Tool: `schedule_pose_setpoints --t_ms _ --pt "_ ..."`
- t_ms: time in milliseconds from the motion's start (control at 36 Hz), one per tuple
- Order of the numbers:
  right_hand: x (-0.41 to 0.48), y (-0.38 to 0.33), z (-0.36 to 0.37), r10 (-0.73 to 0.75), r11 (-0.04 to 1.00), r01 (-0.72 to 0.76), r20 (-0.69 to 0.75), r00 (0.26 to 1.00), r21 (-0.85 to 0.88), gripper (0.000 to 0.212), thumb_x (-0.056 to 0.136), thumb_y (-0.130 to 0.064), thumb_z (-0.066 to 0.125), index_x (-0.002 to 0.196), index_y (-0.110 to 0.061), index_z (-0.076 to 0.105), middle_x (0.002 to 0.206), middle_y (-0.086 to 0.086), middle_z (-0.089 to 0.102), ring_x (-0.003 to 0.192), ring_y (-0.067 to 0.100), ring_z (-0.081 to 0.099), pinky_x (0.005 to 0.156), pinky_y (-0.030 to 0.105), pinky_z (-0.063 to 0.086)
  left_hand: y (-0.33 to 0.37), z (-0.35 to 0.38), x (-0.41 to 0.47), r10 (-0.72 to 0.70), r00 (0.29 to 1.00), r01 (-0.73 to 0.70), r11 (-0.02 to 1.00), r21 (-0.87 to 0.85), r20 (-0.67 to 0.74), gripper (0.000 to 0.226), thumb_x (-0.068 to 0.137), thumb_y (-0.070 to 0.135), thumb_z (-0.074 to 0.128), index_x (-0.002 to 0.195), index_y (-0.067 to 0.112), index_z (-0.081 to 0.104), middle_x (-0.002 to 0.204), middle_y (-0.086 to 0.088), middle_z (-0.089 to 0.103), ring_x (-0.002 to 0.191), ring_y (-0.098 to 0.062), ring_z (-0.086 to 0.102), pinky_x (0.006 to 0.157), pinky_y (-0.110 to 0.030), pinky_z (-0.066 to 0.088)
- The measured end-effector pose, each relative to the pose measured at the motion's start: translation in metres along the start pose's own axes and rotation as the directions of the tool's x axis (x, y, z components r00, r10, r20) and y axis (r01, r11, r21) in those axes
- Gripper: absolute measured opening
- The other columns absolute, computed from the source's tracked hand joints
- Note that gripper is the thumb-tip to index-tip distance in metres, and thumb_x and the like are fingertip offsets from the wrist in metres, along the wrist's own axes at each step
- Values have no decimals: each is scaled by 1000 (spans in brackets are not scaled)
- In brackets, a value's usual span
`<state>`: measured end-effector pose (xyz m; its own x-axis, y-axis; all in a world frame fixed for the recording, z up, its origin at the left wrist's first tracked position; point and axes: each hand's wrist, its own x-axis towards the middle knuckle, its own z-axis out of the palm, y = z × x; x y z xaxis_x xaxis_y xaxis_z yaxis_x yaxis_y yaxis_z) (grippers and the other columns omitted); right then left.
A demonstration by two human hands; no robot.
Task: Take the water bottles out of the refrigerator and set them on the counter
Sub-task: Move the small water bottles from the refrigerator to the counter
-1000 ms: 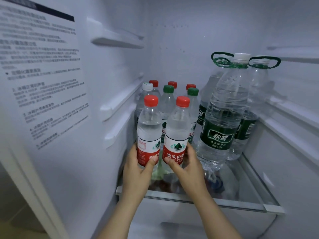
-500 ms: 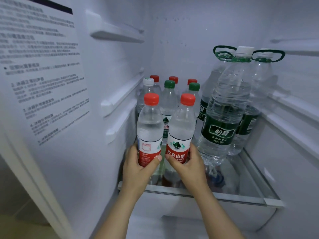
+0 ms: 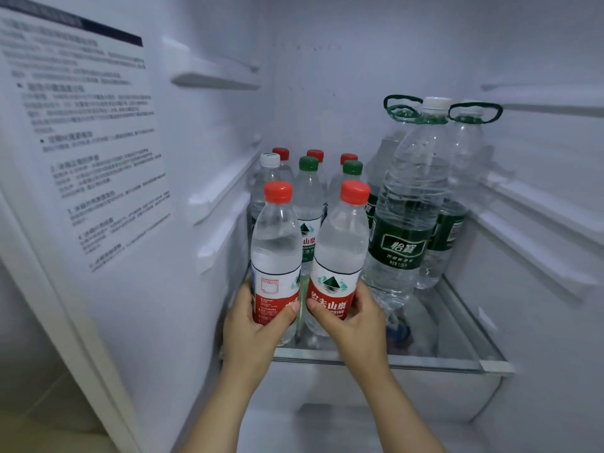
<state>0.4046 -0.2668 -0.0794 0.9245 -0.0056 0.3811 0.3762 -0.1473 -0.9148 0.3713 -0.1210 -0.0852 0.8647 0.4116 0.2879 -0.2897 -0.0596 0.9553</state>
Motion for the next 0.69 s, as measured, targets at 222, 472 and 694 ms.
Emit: schedule_pose_setpoints --t_ms 222,472,694 --pt "-16 -24 -4 -10 997 13 -41 999 70 45 70 -14 85 99 -37 60 91 -32 70 87 -6 68 69 10 52 17 -8 -11 24 999 -24 1000 -9 34 63 53 47 78 111 29 62 105 10 73 96 -10 70 79 -31 56" --pt "-43 -43 -10 13 991 5 -130 991 136 46 67 -23 85 104 -35 61 96 -20 72 91 -1 69 73 17 56 39 -18 -30 40 996 -29 991 -131 85 67 54 40 78 117 21 61 109 2 73 100 -17 70 83 -34 56" --pt "-64 -66 -20 19 984 17 -199 980 179 47 56 -41 76 101 -38 60 93 -29 70 89 -5 68 68 9 52 52 -23 -45 51 986 -30 990 -136 156 65 57 41 78 117 24 61 109 1 73 101 -19 69 88 -41 54"
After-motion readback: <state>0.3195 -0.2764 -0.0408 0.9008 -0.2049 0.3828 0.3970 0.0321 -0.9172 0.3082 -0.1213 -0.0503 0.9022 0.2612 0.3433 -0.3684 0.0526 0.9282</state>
